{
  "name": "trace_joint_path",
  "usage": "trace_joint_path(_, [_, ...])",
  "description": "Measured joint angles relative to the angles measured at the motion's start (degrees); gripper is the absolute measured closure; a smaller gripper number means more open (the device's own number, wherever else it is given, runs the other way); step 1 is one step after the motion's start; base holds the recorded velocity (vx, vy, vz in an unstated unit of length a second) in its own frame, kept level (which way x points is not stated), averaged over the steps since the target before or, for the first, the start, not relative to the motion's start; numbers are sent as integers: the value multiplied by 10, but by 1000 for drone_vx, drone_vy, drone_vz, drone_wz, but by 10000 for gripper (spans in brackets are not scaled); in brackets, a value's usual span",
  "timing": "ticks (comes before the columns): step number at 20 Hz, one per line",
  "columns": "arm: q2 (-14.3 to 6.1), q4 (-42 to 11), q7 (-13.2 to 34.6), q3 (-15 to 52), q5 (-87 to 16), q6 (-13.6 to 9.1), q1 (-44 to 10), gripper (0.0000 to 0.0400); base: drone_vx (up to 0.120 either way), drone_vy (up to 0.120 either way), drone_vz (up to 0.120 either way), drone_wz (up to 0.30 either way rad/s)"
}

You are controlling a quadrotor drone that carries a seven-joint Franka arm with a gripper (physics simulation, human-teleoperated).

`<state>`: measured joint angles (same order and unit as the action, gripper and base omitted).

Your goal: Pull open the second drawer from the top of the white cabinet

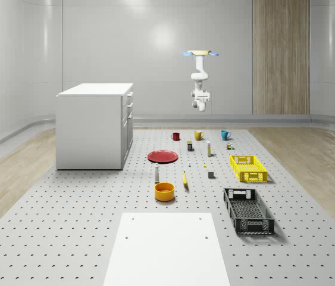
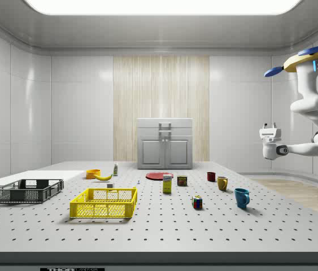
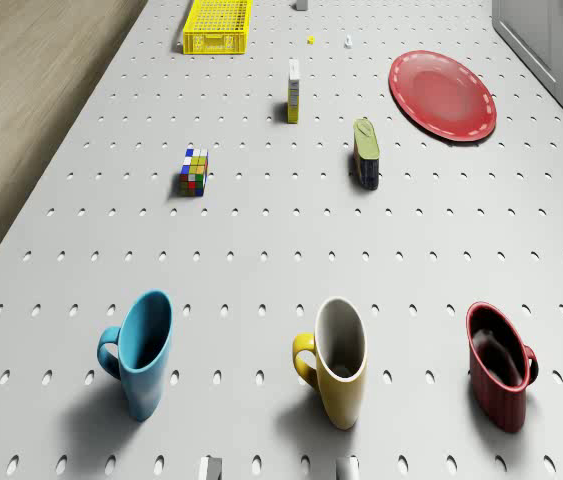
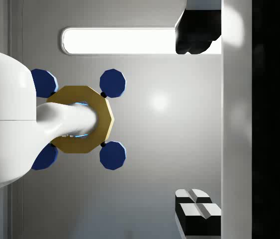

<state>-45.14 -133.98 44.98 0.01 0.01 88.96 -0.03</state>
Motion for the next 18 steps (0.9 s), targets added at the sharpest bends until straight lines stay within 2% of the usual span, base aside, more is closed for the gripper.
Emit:
trace_joint_path(4, [7,48,-1,1,0,-39,-1,71,0,0,0,0])
trace_joint_path(9, [27,108,-1,1,1,-77,-2,92,0,0,0,0])
trace_joint_path(13, [40,142,-1,2,1,-96,-3,97,0,0,0,0])
trace_joint_path(18, [47,162,-2,2,1,-107,-3,99,0,0,0,0])
